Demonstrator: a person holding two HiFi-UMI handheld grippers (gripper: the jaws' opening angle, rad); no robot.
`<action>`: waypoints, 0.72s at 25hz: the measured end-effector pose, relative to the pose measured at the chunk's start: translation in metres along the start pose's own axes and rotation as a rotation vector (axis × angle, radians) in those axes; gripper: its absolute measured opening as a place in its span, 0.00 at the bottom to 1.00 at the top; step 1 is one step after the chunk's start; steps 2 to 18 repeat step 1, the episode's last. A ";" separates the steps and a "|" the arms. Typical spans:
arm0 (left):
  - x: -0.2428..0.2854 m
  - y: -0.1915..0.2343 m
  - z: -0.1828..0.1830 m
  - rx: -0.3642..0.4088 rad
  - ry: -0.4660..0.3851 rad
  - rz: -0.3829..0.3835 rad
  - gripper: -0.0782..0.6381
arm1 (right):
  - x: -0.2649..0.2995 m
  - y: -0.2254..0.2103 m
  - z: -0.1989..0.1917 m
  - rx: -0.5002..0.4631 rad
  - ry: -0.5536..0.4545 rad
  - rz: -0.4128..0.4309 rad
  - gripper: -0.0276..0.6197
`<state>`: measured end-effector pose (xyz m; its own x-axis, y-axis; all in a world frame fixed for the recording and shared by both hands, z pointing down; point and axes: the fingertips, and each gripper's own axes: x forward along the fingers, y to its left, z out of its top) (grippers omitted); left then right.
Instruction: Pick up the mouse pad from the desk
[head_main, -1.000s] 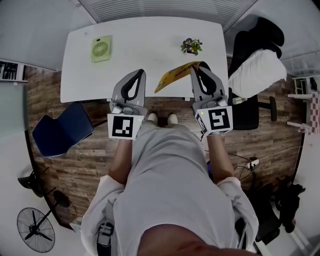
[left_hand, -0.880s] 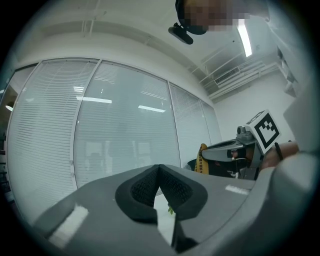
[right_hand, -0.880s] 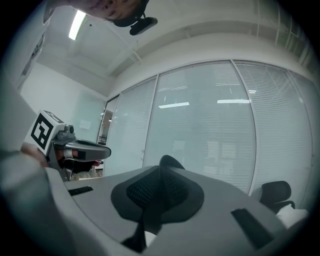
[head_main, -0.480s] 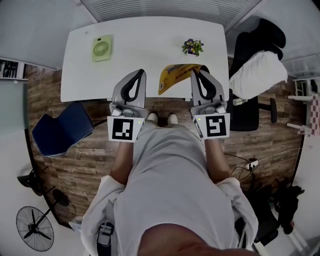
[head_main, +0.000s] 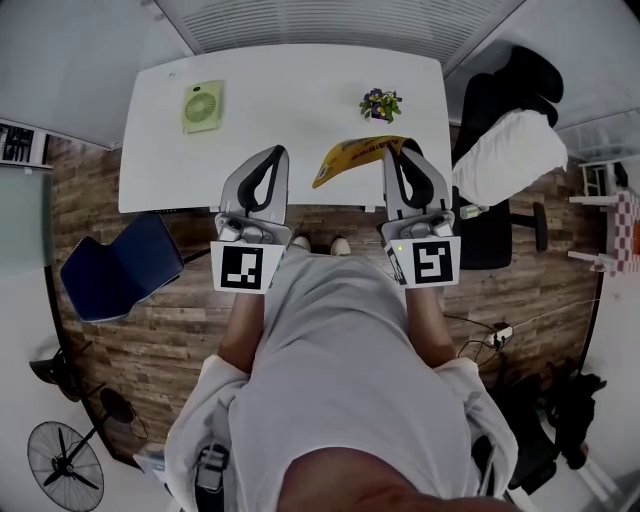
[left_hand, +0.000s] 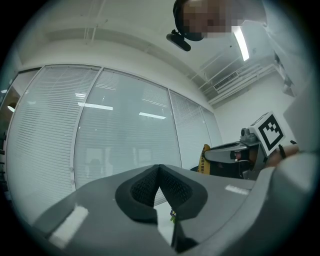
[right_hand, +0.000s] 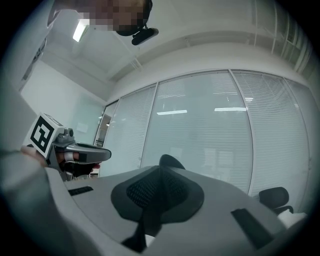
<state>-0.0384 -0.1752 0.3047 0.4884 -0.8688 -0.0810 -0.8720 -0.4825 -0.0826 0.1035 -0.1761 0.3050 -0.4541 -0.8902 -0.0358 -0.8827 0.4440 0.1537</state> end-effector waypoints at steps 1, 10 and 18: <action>-0.002 0.003 0.001 0.001 -0.001 0.003 0.10 | 0.001 0.001 0.001 -0.002 -0.004 0.003 0.06; -0.002 0.003 0.001 0.001 -0.001 0.003 0.10 | 0.001 0.001 0.001 -0.002 -0.004 0.003 0.06; -0.002 0.003 0.001 0.001 -0.001 0.003 0.10 | 0.001 0.001 0.001 -0.002 -0.004 0.003 0.06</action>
